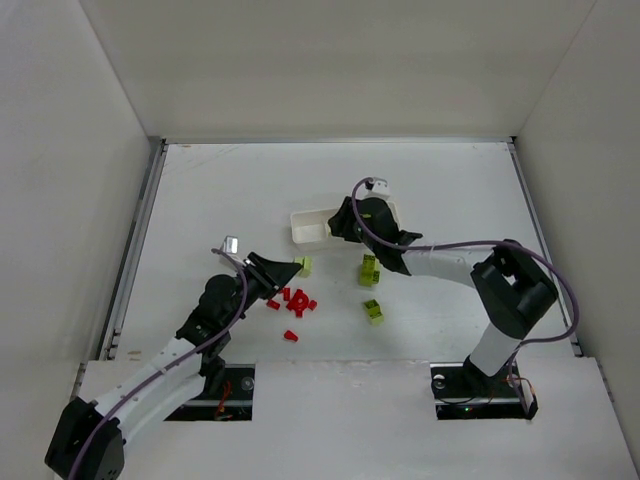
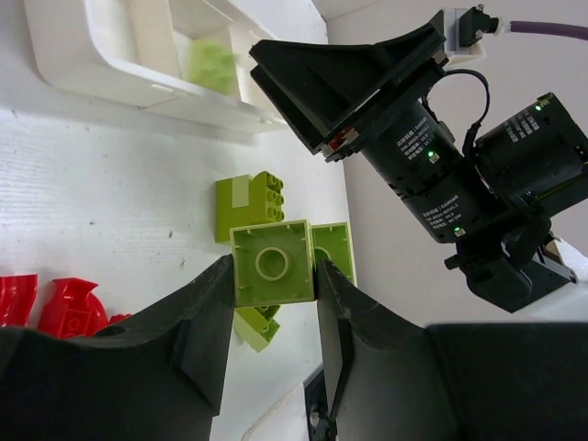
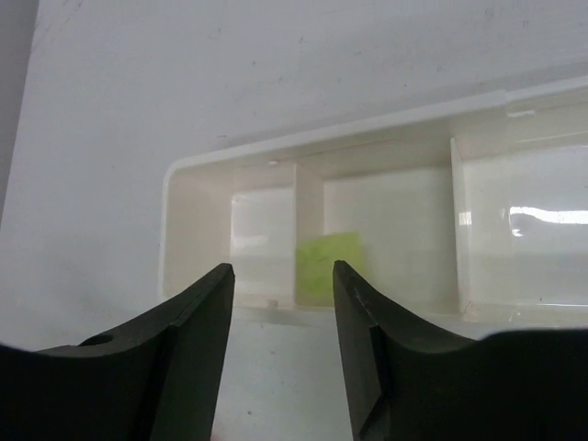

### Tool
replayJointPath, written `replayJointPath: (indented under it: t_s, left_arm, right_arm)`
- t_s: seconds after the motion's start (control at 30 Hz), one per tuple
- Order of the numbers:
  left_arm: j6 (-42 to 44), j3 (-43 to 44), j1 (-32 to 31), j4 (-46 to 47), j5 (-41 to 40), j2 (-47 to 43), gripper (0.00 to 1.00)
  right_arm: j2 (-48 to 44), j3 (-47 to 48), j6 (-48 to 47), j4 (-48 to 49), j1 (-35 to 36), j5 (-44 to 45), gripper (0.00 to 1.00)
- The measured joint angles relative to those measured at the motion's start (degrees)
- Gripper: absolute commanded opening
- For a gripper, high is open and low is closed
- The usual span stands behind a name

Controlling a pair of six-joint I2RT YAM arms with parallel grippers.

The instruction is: Sort the legos into containers by color

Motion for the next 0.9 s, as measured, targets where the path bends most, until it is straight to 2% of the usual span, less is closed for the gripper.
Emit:
replayJointPath:
  t_s: [0.1,0.27,0.33,0.43,0.57,0.7,0.9]
  left_arm:
    - [0.4,1.2,-0.2,0.7,-0.2,1.4,0.15]
    - [0.1,1.9,-0.3,2.9,-0.5,3.4,0.15]
    - [-0.5,2.4,-0.3,3.5,-0.4,4.5,0.15]
    - [-2.4,3.8,-0.3,4.9,-0.2,6.9,0.15]
    - [-5.4,6.0,-0.6,8.9,1.1,11.6,0.15]
    - [-8.6,7.1,-2.0,14.1,2.2,16.4,0.15]
    - [-10.2,7.2,-3.6,19.3,2.3,18.8,0.15]
  right_arm:
    - [0.4,0.9,-0.3,-0.1,0.0,1.1,0.67]
    - [-3.7,-1.9,-0.8,-0.1,0.1,2.1,0.64]
    - [-9.6,-5.8,-0.9,0.3,0.6,1.8,0.66]
    - [-22.0,-13.4,-0.1,3.4,2.5,-0.3,0.73]
    - [-34.4,-21.6,3.9,10.9,4.9,-4.0,0.91]
    - [-35.3,-24.2,8.3,15.7,6.4,-8.0,1.00]
    - [-31.2,-24.8,14.0,18.3,7.5,-11.9,1.00]
